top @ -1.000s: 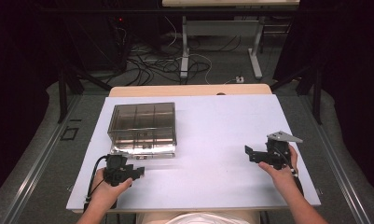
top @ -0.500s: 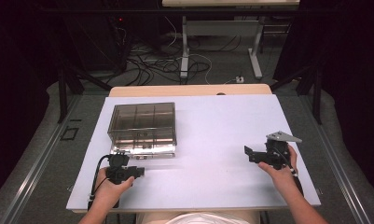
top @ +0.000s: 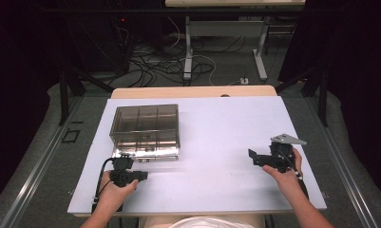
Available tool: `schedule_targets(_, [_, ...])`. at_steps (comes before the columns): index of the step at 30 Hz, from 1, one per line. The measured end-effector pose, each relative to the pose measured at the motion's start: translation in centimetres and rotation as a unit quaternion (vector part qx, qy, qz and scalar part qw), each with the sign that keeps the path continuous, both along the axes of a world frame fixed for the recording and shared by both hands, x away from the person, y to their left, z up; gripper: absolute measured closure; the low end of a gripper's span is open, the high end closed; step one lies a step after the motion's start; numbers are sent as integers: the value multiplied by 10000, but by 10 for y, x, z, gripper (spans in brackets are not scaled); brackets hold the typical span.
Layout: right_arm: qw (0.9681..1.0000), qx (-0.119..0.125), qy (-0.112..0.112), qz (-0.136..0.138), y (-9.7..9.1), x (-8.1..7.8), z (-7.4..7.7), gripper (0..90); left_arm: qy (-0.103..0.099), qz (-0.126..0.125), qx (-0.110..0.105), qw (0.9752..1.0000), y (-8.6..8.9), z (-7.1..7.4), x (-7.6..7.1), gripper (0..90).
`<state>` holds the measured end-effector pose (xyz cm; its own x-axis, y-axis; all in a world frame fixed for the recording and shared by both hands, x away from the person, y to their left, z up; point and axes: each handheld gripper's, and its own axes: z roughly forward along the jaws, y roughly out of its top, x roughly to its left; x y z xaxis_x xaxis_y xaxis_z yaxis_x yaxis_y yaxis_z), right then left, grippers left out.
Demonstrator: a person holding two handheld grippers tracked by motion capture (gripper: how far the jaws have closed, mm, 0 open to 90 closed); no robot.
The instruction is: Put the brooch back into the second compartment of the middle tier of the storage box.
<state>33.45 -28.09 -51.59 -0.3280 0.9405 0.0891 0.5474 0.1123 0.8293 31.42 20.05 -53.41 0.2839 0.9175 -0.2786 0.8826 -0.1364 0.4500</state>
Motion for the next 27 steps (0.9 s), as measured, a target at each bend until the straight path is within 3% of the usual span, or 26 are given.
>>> schedule_targets(13, [10000, -2, 0, 57, 0, 0, -1, 33, 154, -69, 101, 9998, -1, -1, 0, 791])
schedule_targets(27, [10000, -23, -10, 62, 0, 0, -1, 45, 83, -43, 193, 9998, 1, 2, -1, 865])
